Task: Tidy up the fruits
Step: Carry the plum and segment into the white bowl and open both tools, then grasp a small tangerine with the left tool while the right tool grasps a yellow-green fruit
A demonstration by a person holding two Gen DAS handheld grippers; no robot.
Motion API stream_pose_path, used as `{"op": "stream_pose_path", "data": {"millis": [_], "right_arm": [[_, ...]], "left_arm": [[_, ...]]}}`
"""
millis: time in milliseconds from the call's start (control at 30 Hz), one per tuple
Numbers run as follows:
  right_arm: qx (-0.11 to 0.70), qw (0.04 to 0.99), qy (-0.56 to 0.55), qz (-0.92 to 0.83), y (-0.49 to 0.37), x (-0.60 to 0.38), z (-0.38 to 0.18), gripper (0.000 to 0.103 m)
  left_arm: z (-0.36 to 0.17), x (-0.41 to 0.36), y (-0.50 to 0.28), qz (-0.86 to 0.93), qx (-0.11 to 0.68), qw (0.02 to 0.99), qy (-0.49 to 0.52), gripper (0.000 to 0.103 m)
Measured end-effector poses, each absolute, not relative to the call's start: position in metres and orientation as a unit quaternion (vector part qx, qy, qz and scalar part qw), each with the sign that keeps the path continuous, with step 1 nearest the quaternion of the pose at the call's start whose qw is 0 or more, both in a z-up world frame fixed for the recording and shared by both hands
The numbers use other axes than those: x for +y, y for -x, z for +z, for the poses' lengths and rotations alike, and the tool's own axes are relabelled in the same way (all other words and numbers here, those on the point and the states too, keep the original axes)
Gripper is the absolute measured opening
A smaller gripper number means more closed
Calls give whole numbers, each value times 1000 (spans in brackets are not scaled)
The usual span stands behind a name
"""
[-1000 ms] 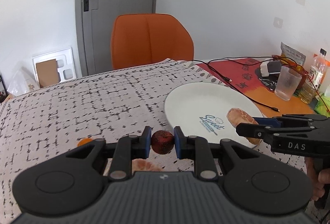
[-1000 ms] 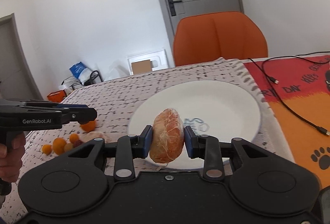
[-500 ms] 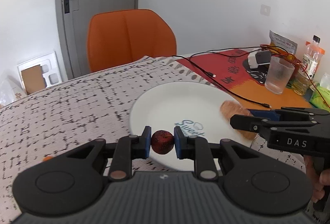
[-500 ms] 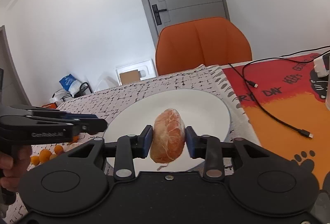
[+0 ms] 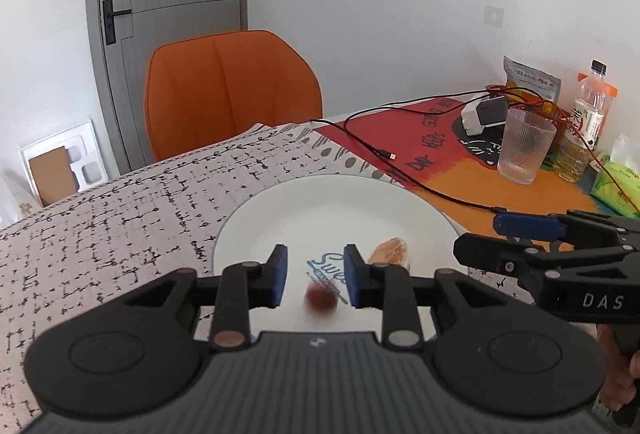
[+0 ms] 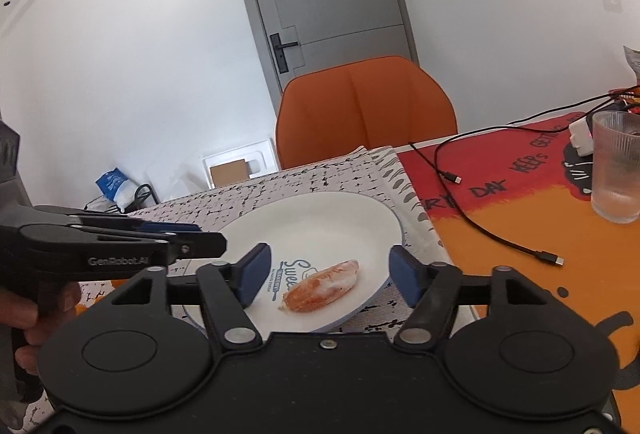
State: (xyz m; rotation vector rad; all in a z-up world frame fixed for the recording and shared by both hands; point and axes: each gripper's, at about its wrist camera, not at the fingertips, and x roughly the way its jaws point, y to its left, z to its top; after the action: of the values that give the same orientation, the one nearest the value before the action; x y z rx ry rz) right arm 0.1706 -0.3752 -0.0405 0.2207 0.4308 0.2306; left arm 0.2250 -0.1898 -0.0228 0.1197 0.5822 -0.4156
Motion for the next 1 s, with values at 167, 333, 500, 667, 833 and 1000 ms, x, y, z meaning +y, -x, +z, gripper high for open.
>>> {"op": "stream_pose_path", "data": {"millis": [167, 333, 500, 667, 833, 1000], "right_arm": [[209, 965, -111, 114, -168, -374, -41, 100], [214, 963, -115, 116, -166, -367, -41, 103], [211, 965, -113, 108, -165, -357, -39, 103], [208, 970, -97, 81, -165, -345, -39, 103], [203, 971, -93, 90, -164, -333, -35, 103], [205, 969, -97, 98, -167, -320, -35, 103]], "left_arm": [[-18, -172, -221, -174, 298, 938, -39, 50], [-13, -154, -210, -145, 280, 948, -35, 69], [-11, -137, -200, -110, 264, 958, -36, 81], [-6, -111, -193, -83, 259, 962, -8, 83], [-3, -88, -186, -57, 252, 966, 1, 88], [-2, -69, -178, -51, 258, 965, 17, 94]]}}
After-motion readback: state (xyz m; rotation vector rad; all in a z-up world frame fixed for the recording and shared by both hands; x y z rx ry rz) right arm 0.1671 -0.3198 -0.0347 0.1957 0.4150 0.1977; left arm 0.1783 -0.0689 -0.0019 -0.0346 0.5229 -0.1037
